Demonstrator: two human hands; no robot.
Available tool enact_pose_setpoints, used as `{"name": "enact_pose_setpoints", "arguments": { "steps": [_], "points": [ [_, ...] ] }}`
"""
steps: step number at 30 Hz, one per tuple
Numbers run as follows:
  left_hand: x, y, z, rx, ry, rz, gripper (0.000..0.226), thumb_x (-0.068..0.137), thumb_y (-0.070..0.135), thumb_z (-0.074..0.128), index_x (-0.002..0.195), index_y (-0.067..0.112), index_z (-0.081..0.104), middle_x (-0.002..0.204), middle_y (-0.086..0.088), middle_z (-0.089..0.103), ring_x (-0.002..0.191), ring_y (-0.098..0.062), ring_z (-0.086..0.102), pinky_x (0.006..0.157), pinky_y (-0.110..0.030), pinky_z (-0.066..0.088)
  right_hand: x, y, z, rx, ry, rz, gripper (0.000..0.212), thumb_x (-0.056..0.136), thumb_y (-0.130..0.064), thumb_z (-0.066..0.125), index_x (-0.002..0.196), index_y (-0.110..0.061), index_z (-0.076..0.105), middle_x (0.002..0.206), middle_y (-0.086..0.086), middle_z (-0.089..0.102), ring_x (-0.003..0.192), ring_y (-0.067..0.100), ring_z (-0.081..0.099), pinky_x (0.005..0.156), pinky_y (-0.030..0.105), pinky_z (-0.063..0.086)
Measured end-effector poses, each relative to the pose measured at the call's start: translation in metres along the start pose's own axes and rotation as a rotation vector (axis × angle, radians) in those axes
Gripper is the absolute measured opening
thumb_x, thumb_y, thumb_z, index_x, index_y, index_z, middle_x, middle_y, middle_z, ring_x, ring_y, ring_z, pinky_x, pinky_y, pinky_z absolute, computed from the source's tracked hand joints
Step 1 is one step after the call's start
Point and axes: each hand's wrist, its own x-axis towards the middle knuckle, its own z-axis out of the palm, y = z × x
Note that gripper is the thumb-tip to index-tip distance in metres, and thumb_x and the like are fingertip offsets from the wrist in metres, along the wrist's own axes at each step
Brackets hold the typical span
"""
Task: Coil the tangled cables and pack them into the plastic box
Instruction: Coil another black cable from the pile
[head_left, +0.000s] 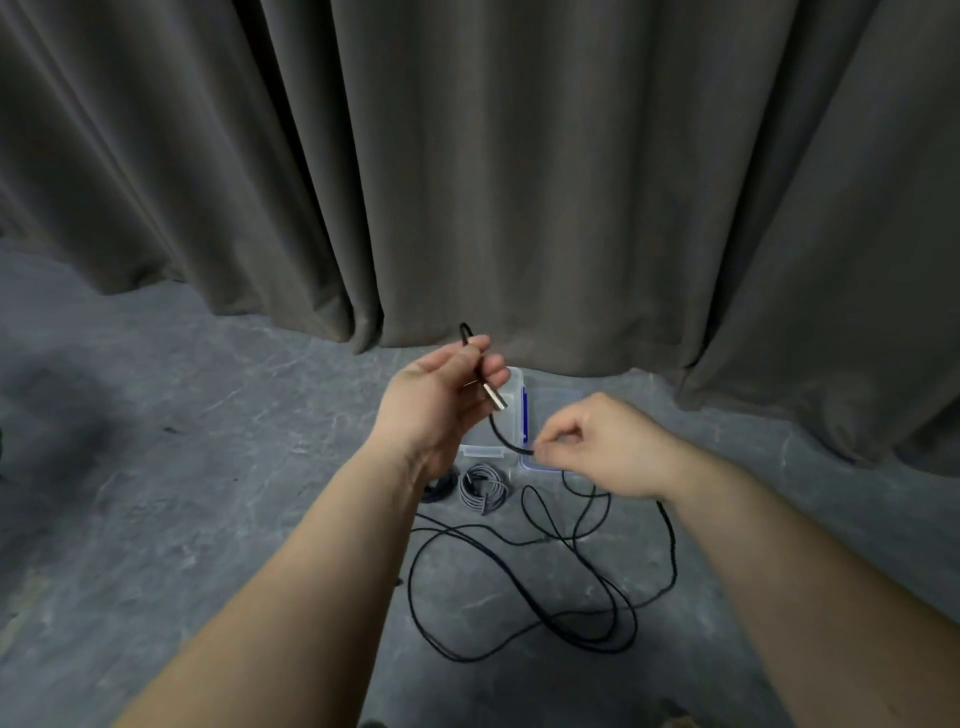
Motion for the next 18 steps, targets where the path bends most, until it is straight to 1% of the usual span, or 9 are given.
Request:
{"name": "enact_pose_setpoints", "arguments": {
  "steps": [1,3,6,7,9,11,13,15,18],
  "points": [
    [-0.001,-0.003,0.002,0.037,-0.015,0.0,0.014,0.098,0.011,0.051,0.099,0.009,0.064,0.073,-0.004,0.068,0.069,-0.014,0.069,0.067,-0.025,0.058,-0.002,-0.006,-0.004,0.03,-0.032,-0.01,0.013,0.087,-0.017,0.063,0.084,-0.02,0.075,0.043,-0.024,0.052,0.046,-0.006,0.048,0.048,0.009,0.032],
    [-0.002,-0.009,0.007,0.121,-0.04,0.003,0.014,0.098,0.009,0.05,0.098,0.007,0.064,0.07,-0.005,0.066,0.067,-0.015,0.067,0.067,-0.024,0.058,-0.003,-0.012,-0.011,0.093,-0.027,-0.008,0.019,0.085,-0.012,0.058,0.084,-0.017,0.076,0.038,-0.017,0.046,0.04,0.0,0.042,0.043,0.012,0.028],
    [-0.005,-0.016,0.014,0.283,-0.08,0.062,0.015,0.098,0.007,0.05,0.1,0.005,0.065,0.066,-0.002,0.064,0.068,-0.017,0.063,0.075,-0.031,0.056,-0.002,-0.013,-0.019,0.176,0.046,-0.016,0.02,0.081,-0.011,0.056,0.082,0.001,0.073,0.046,-0.002,0.036,0.045,0.006,0.029,0.045,0.026,0.023],
    [-0.005,-0.018,0.014,0.328,-0.091,0.081,0.016,0.098,0.007,0.051,0.1,0.006,0.066,0.066,-0.003,0.064,0.07,-0.019,0.062,0.08,-0.036,0.055,-0.002,-0.012,-0.021,0.206,0.063,-0.021,0.02,0.08,-0.012,0.057,0.08,0.0,0.074,0.05,0.003,0.036,0.049,0.011,0.029,0.048,0.027,0.022],
    [-0.006,-0.021,0.014,0.388,-0.112,0.098,0.017,0.098,0.007,0.051,0.098,0.007,0.068,0.069,-0.005,0.063,0.077,-0.025,0.06,0.086,-0.042,0.052,-0.002,-0.011,-0.024,0.273,0.125,-0.038,0.02,0.076,-0.018,0.058,0.07,-0.013,0.076,0.053,0.005,0.04,0.054,0.017,0.032,0.052,0.028,0.023],
    [-0.007,-0.023,0.015,0.416,-0.156,0.096,0.02,0.099,0.008,0.049,0.095,0.008,0.069,0.071,-0.007,0.063,0.075,-0.022,0.059,0.083,-0.039,0.051,-0.001,-0.01,-0.025,0.374,0.251,-0.039,0.019,0.072,-0.021,0.057,0.066,-0.019,0.075,0.054,0.002,0.049,0.055,0.014,0.038,0.053,0.027,0.029],
    [-0.009,-0.025,0.018,0.405,-0.216,0.078,0.023,0.1,0.009,0.046,0.094,0.007,0.068,0.069,-0.005,0.064,0.068,-0.015,0.061,0.074,-0.031,0.052,0.001,-0.01,-0.025,0.534,0.373,-0.046,0.02,0.078,-0.009,0.06,0.071,-0.023,0.073,0.054,-0.007,0.059,0.049,0.004,0.044,0.051,0.02,0.035],
    [-0.011,-0.025,0.021,0.327,-0.247,0.032,0.026,0.101,0.011,0.041,0.098,0.005,0.066,0.068,-0.005,0.063,0.065,-0.014,0.063,0.067,-0.026,0.053,0.002,-0.008,-0.024,0.683,0.436,-0.05,0.022,0.084,0.002,0.061,0.078,-0.018,0.066,0.056,-0.01,0.064,0.047,-0.002,0.052,0.052,0.008,0.037],
    [-0.012,-0.024,0.025,0.19,-0.286,-0.027,0.031,0.102,0.013,0.036,0.105,0.001,0.065,0.067,-0.006,0.06,0.063,-0.016,0.061,0.063,-0.025,0.053,0.007,-0.002,-0.021,0.694,0.551,-0.015,0.017,0.082,-0.008,0.07,0.078,-0.021,0.059,0.061,-0.01,0.063,0.053,-0.002,0.052,0.058,0.013,0.04]
  ]
}}
